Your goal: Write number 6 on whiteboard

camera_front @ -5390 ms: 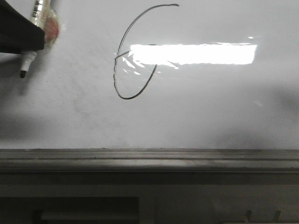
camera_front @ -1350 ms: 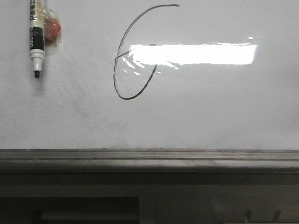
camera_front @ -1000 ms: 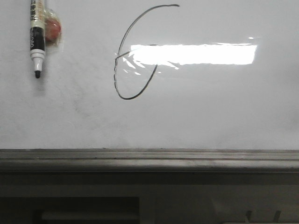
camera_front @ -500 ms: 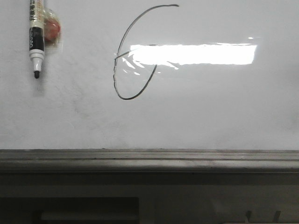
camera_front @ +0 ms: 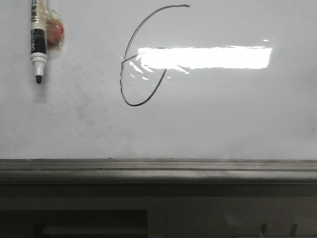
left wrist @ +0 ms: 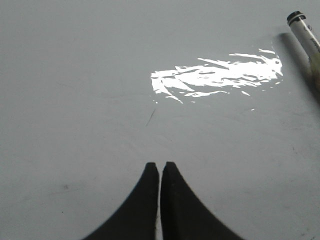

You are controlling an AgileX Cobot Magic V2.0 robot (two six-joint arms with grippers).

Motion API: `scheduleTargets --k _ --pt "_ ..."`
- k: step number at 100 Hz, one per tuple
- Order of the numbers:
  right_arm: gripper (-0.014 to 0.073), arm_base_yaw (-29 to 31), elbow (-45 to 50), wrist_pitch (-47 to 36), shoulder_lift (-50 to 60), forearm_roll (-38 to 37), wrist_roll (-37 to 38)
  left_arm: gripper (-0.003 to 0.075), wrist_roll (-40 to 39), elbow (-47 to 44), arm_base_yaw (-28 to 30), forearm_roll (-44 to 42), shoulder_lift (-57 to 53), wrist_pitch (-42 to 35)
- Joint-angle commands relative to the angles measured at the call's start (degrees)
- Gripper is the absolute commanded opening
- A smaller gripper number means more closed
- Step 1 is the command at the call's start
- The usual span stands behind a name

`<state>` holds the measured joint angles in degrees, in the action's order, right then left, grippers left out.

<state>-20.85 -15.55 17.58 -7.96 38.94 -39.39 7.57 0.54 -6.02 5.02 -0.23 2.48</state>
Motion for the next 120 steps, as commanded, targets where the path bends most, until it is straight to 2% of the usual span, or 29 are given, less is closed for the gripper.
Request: scheduleTargets --k 1,101,108,114,120 --pt "-0.0066 0.34 -1.58 -3.94 -0.47 0.96 -0.52 -0.002 -0.77 -2.93 0.87 0.53 -1.8 -3.49" --pt "-0.0066 0.34 -1.58 -3.94 -0.47 0.96 -0.52 -0.002 -0.77 -2.83 1.25 0.53 -1.8 -3.26" --pt "-0.0066 0.34 -1.58 -4.41 -0.47 -1.09 -0.52 -0.002 -0.77 -2.83 1.25 0.53 -1.8 -3.26" --pt "-0.0066 0.34 -1.29 -6.41 -0.47 -6.23 -0.19 -0.002 -0.77 -2.83 1.25 0.53 -1.8 -3.26" --pt "-0.0066 0.73 0.09 -10.71 -0.57 -12.19 4.21 -0.002 -0.77 -2.83 1.25 0.53 -1.8 -3.26"
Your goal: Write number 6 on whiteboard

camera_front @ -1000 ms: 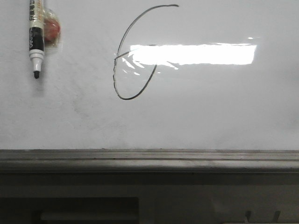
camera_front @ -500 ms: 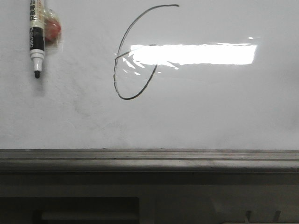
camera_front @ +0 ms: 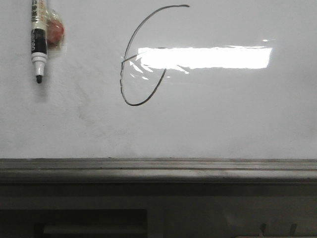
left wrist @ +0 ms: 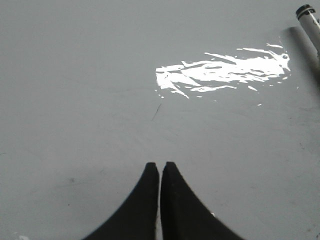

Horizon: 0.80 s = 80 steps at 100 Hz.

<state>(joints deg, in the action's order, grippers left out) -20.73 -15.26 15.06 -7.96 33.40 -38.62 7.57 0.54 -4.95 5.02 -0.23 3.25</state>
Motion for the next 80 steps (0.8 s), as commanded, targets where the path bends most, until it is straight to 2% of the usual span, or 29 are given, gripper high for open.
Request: scheduleTargets --k 1,5,12,31,49,51,80 --pt "-0.0066 0.72 0.26 -9.46 -0.57 -8.7 4.28 -0.002 -0.77 -2.83 0.18 0.53 -1.8 -4.03" --pt "-0.0066 1.68 1.91 -13.21 -0.57 -15.26 10.53 -0.002 -0.77 -2.83 0.18 0.53 -1.8 -4.03" --pt "-0.0066 4.46 4.46 -16.64 -0.57 -22.66 16.41 -0.002 -0.77 -2.83 0.18 0.53 -1.8 -4.03" --pt "-0.0066 12.61 11.71 -17.66 2.71 -29.84 21.15 -0.002 -0.77 -2.83 0.18 0.53 -1.8 -4.03" --pt "-0.0066 15.69 17.23 -18.13 9.1 -31.62 22.83 -0.002 -0.77 -2.83 0.18 0.53 -1.8 -4.03" --pt "-0.0066 15.85 17.23 -16.33 9.78 -31.79 23.26 -0.002 -0.77 -2.83 0.18 0.53 -1.8 -4.03" --pt "-0.0066 17.68 17.1 -14.28 9.63 -34.01 24.03 -0.002 -0.77 -2.83 0.18 0.53 -1.8 -4.03"
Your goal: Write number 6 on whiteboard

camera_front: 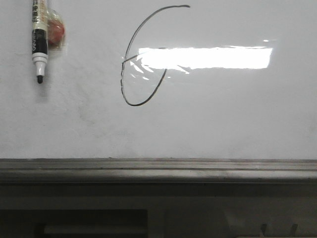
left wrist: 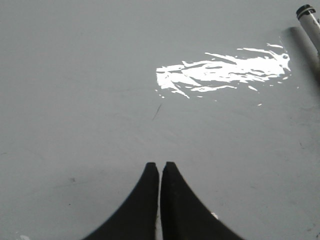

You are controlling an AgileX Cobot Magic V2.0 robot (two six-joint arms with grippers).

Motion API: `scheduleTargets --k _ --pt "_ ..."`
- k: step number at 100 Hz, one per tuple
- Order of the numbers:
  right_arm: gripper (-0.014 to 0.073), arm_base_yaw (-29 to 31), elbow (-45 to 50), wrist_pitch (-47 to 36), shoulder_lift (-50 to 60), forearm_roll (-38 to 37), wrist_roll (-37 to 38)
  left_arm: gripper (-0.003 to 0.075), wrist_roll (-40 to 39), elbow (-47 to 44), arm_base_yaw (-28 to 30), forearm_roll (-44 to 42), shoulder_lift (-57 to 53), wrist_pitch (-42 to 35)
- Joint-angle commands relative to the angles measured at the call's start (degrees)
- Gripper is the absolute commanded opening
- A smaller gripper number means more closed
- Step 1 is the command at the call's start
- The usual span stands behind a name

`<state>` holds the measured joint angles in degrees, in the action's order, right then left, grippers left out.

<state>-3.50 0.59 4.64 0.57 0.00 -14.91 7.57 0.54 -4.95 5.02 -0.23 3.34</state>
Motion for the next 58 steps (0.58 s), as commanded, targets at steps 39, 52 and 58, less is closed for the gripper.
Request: scheduleTargets --k 39,52,58 --pt "-0.0066 0.45 1.25 -4.64 1.1 -0.61 0.32 -0.002 -0.77 -2.83 0.18 0.53 -1.8 -4.11" --pt "-0.0066 0.45 1.25 -4.64 1.1 -0.61 0.32 -0.002 -0.77 -2.83 0.18 0.53 -1.8 -4.11" --pt "-0.0066 0.45 1.25 -4.64 1.1 -0.61 0.32 -0.002 -0.77 -2.83 0.18 0.53 -1.8 -4.11"
